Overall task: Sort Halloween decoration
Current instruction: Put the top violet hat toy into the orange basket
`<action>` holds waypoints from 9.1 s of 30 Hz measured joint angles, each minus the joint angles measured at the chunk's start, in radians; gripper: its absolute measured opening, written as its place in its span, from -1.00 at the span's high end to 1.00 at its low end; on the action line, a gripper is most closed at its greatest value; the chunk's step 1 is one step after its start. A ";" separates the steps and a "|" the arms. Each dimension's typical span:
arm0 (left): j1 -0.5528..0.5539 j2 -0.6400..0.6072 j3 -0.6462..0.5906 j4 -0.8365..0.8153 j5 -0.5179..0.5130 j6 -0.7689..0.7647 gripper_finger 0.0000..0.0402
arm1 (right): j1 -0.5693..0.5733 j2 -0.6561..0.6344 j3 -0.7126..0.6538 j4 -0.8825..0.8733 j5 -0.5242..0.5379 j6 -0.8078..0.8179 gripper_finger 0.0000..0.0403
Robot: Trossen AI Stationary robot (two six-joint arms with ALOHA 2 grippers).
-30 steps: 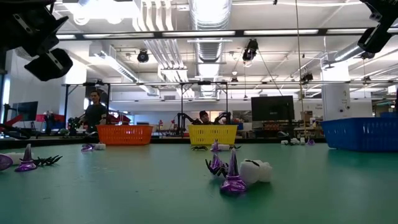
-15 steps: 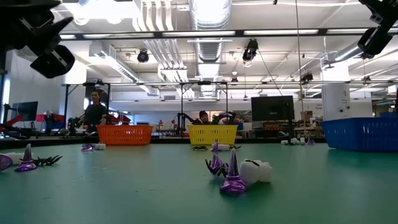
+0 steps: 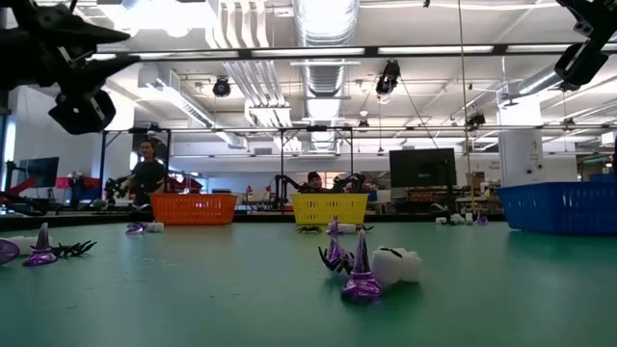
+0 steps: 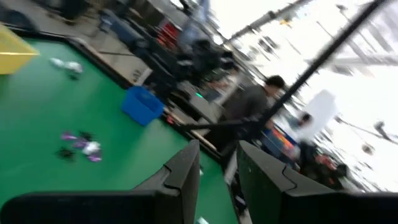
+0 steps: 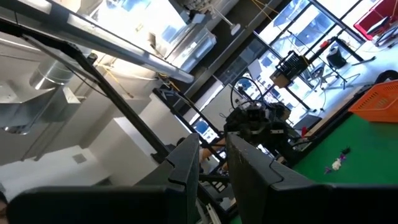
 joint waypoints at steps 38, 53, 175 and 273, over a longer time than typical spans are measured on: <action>0.000 0.369 0.530 -0.458 -0.398 0.084 0.58 | 0.000 0.000 0.000 0.004 0.157 -0.146 0.27; 0.000 0.426 0.541 -0.407 -0.437 0.081 0.51 | 0.000 0.000 0.000 0.005 0.157 -0.251 0.21; 0.453 1.345 0.607 -0.856 0.214 0.075 0.74 | 0.000 0.105 0.378 -0.026 0.341 -0.525 0.21; 1.168 1.285 0.756 -0.549 0.131 0.296 1.00 | 0.000 0.105 0.378 -0.022 0.427 -0.471 0.21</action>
